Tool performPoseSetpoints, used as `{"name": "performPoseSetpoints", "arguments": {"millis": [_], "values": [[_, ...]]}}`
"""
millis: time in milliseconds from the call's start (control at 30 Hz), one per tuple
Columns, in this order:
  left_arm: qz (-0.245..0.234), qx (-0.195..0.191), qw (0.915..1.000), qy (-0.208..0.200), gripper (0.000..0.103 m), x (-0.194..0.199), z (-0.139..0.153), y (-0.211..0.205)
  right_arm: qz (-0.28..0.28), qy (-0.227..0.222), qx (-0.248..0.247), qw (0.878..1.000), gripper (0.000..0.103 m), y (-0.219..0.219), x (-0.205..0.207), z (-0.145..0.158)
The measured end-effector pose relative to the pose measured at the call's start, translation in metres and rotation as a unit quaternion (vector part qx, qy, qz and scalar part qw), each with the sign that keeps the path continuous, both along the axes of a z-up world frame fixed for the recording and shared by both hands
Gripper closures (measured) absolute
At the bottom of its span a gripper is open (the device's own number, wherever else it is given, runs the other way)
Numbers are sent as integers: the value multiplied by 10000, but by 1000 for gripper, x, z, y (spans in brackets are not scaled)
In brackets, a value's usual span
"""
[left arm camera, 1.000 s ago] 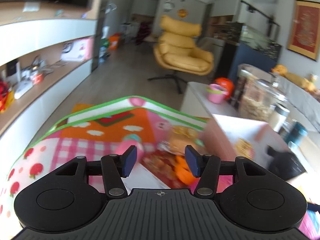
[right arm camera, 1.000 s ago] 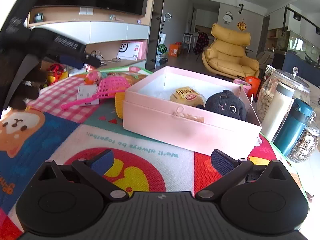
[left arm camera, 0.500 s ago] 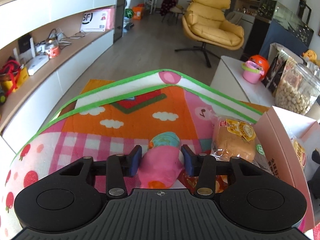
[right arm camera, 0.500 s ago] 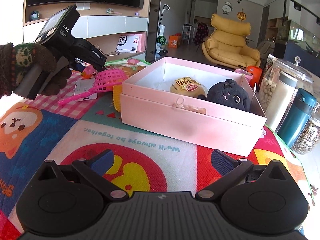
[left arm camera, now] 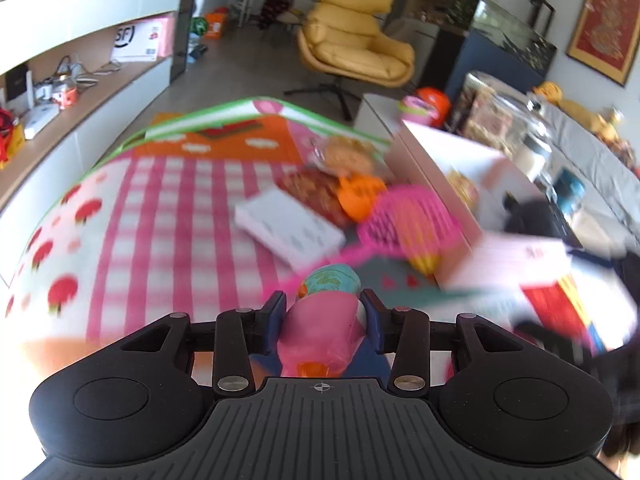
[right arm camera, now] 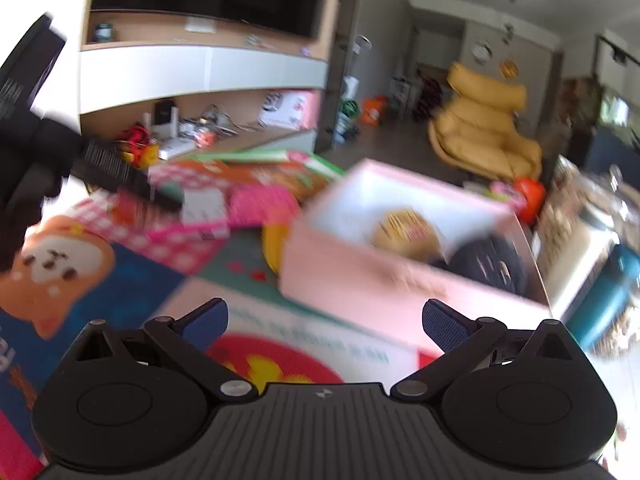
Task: Organize objects
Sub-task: 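Grasp the pink pig toy with the left tool while the right tool grasps the pink strainer, then carry the pig toy toward the box with the left tool while the right tool carries the strainer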
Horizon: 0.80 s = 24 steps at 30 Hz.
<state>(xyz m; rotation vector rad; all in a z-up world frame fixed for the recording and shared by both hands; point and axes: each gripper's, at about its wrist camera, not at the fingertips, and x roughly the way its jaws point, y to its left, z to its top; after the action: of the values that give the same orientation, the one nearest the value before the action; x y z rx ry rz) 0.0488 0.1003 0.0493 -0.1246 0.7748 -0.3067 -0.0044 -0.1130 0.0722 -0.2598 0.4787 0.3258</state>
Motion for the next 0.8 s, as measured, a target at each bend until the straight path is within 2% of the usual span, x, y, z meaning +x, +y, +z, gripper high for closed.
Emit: {"name": "performPoseSetpoints", "arguments": {"millis": [100, 233, 333, 400, 433, 467, 500, 567, 700, 800], "values": [[-190, 283, 9993, -141, 58, -32, -2, -7, 176, -105, -44, 9998, 0, 25, 21, 18], [-92, 204, 9995, -237, 58, -51, 1, 3, 269, -4, -128, 9996, 2, 61, 55, 21], [154, 260, 9991, -308, 58, -56, 7, 13, 228, 167, -409, 9988, 14, 85, 77, 9], [228, 215, 9989, -340, 58, -57, 11, 16, 120, 200, -611, 9979, 18, 94, 85, -3], [245, 198, 9989, -347, 58, -58, 13, 15, 71, 217, -672, 9975, 24, 96, 87, -7], [252, 186, 9988, -364, 58, -61, 15, 15, 12, 262, -709, 9971, 38, 97, 87, -10], [252, 183, 9988, -383, 58, -63, 17, 15, -29, 336, -724, 9968, 45, 96, 86, -12], [255, 193, 9986, -421, 58, -68, 19, 13, 37, 376, -617, 9974, 44, 89, 75, -11], [318, 123, 9980, -534, 58, -78, 22, 7, 433, 171, -580, 9972, 47, 72, 28, 1], [340, -1, 9973, -643, 58, -85, 19, -1, 837, 279, -328, 9956, 48, 46, -9, 8]]}}
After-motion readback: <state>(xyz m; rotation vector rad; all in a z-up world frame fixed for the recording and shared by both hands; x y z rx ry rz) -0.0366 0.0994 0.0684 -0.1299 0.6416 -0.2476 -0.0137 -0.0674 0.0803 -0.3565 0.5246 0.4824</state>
